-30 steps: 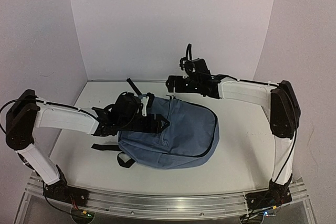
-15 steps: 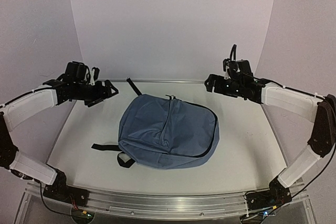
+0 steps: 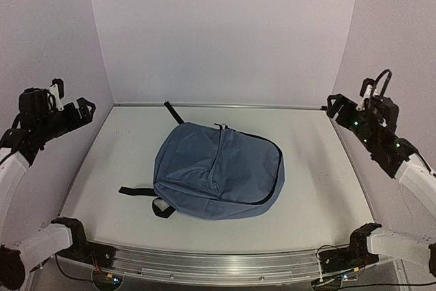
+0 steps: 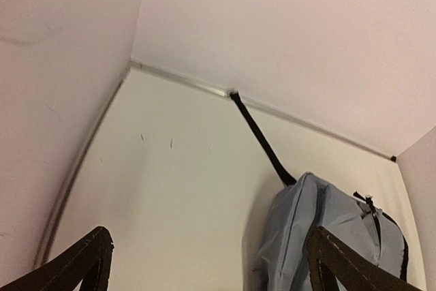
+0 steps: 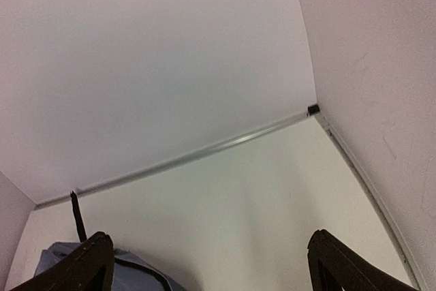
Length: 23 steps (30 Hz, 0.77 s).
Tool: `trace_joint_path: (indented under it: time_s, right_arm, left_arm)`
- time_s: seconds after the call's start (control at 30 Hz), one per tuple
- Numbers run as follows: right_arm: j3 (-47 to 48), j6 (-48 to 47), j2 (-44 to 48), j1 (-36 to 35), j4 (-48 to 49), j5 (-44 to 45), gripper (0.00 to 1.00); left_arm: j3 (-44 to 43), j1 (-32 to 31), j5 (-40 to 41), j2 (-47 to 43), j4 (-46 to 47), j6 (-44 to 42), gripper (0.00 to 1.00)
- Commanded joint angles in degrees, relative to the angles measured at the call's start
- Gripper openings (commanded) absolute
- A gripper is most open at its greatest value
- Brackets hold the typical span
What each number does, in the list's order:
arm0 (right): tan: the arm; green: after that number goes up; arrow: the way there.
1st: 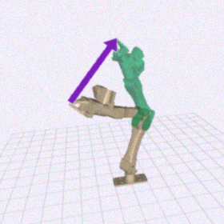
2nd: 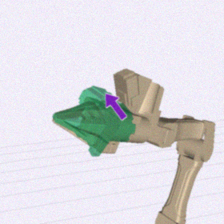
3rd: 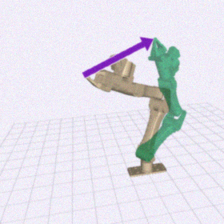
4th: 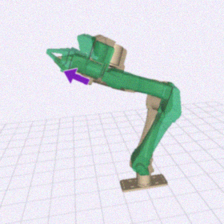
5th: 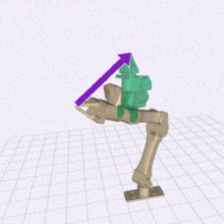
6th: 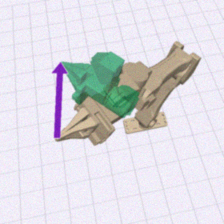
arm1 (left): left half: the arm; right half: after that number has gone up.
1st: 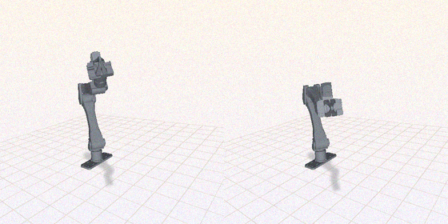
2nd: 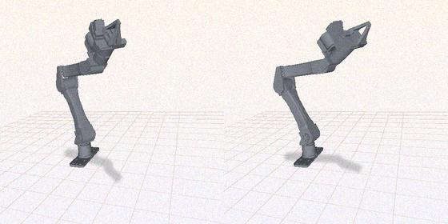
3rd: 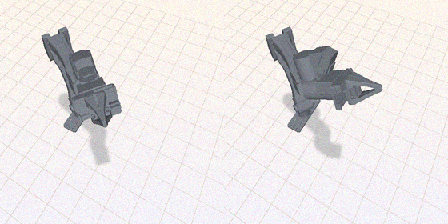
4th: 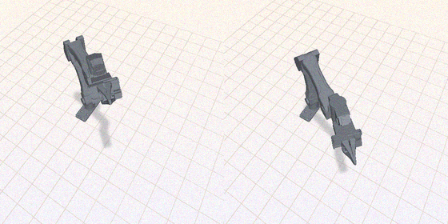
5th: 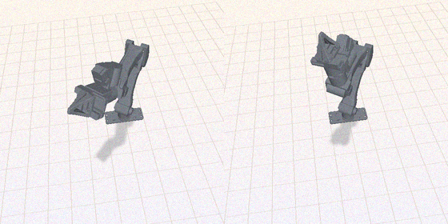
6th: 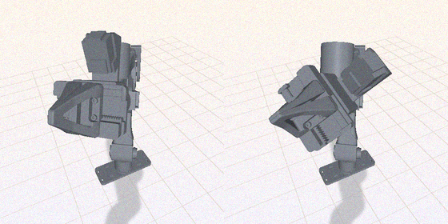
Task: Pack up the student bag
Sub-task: Reset both arms
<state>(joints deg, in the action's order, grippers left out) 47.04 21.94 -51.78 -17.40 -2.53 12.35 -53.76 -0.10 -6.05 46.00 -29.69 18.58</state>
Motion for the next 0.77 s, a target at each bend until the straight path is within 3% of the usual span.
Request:
trace_joint_path:
  time_s: [0.0, 0.13, 0.33, 0.73]
  right_arm:
    - [-7.4, -7.8, 7.0, -0.2, 11.1, 4.9, 0.98]
    - [-15.2, -12.2, 13.4, -0.2, 17.4, 4.8, 0.98]
    - [-22.1, -12.6, 21.2, -0.1, 20.8, 6.2, 0.98]
    - [-21.7, -12.8, 18.7, -0.2, 20.8, 5.1, 0.98]
  left_arm:
    - [5.2, -0.1, 8.1, -8.3, 4.7, -6.6, 1.00]
    - [7.0, -0.2, 14.1, -11.0, 2.1, -4.0, 1.00]
    - [9.5, -0.2, 11.9, -14.0, 4.3, -3.8, 1.00]
    - [9.7, -0.2, 9.1, -15.0, 3.7, -4.5, 1.00]
